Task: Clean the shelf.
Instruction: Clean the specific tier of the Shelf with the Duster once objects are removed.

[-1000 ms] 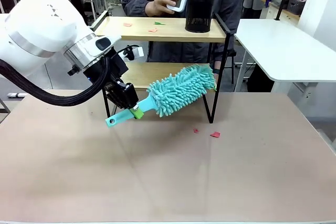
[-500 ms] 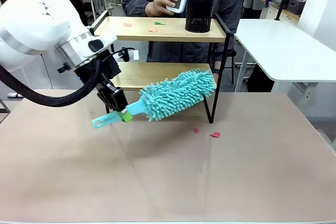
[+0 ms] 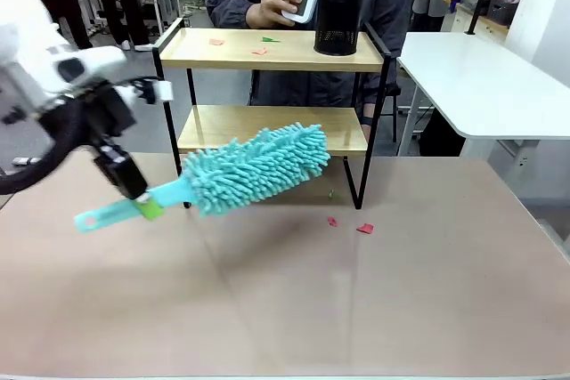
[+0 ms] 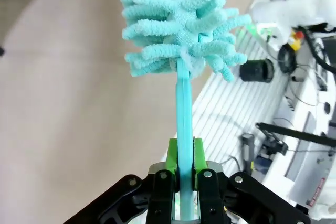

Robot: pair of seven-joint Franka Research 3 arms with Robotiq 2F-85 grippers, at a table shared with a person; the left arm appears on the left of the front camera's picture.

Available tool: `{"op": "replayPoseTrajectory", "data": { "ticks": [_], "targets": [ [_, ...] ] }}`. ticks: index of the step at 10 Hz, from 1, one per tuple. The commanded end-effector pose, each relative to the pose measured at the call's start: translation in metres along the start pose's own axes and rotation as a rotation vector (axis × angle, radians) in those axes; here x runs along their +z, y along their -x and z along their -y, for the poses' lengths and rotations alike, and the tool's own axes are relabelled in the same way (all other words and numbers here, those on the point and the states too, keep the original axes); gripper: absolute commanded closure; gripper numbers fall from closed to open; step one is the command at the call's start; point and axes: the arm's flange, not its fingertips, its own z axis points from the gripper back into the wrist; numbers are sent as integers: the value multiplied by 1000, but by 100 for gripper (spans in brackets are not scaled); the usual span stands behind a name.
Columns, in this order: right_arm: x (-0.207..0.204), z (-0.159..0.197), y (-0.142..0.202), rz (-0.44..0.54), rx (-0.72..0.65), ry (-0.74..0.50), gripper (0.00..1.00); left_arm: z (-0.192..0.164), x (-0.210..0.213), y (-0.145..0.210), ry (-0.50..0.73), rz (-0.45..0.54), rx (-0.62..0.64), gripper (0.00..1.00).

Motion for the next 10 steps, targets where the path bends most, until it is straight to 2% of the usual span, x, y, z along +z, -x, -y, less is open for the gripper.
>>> {"op": "replayPoseTrajectory", "data": {
  "ticks": [1,2,3,6,7,8,9,10],
  "targets": [
    [-1,-1,-1,11,29,-19,0,8,38,54,107,26,-26,88],
    [-1,-1,-1,11,29,-19,0,12,65,101,198,8,-70,88],
    [-1,-1,-1,11,29,-19,0,12,92,143,204,106,-33,88],
    [-1,-1,-1,11,29,-19,0,2,139,266,275,552,110,88],
    [-1,-1,-1,11,29,-19,0,-5,144,300,286,740,192,88],
    [-1,-1,-1,11,29,-19,0,-16,145,317,311,856,260,88],
    [-1,-1,-1,11,29,-19,0,-31,144,324,343,912,319,88],
    [-1,-1,-1,11,29,-19,0,-56,144,325,435,957,405,88]
  ]
}}
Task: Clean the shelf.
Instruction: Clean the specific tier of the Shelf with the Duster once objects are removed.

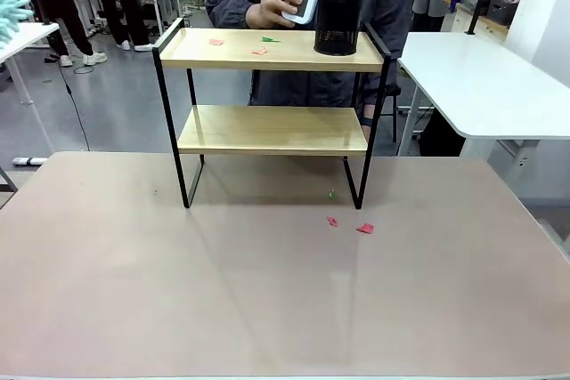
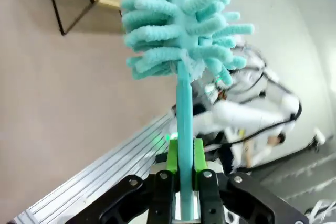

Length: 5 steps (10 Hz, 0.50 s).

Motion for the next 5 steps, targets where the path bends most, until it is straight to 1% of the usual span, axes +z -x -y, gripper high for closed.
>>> {"op": "replayPoseTrajectory", "data": {
  "ticks": [1,2,3,4,5],
  "targets": [
    [-2,0,-1,12,29,-19,0,-36,-19,-36,75,81,131,88],
    [-2,0,-1,12,29,-19,0,-56,-22,-45,105,53,197,88],
    [-2,0,-1,12,29,-19,0,-75,-25,-52,120,49,311,88],
    [-2,0,-1,12,29,-19,0,-88,-27,-57,94,92,416,88],
    [-2,0,-1,12,29,-19,0,-72,-28,-33,90,56,236,88]
  ]
}}
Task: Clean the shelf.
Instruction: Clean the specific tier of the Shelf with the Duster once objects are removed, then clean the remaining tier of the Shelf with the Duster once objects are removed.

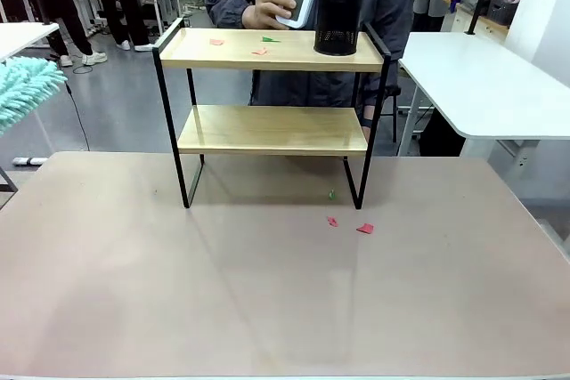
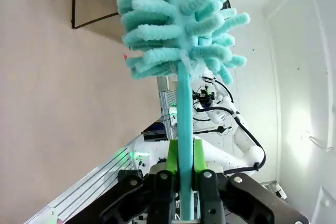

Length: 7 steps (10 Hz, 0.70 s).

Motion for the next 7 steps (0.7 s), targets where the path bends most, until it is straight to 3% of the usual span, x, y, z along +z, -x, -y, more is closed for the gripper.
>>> {"op": "replayPoseTrajectory", "data": {
  "ticks": [1,7],
  "targets": [
    [-1,0,-1,12,29,-19,0,23,8,19,-4,2,-101,88],
    [-1,0,-1,12,29,-19,0,23,8,19,-4,2,-101,88]
  ]
}}
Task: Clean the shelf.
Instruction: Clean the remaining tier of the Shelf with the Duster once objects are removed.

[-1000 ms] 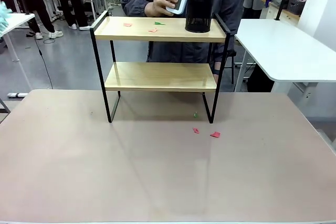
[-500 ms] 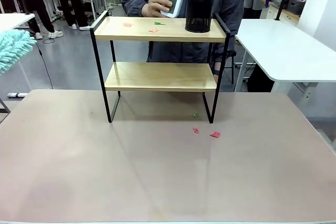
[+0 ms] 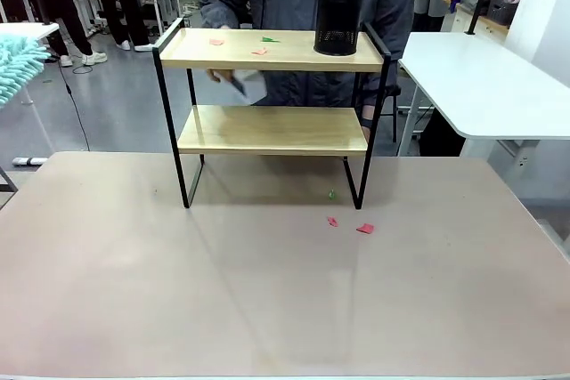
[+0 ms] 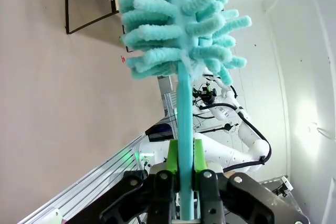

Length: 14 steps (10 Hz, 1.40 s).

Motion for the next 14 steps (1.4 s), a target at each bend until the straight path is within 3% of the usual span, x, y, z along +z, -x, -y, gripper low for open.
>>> {"op": "replayPoseTrajectory", "data": {
  "ticks": [1,14],
  "targets": [
    [-2,0,-1,12,29,-19,0,-1,-1,3,4,-5,-25,88],
    [-2,0,-1,12,29,-19,0,-1,-1,3,4,-5,-25,88]
  ]
}}
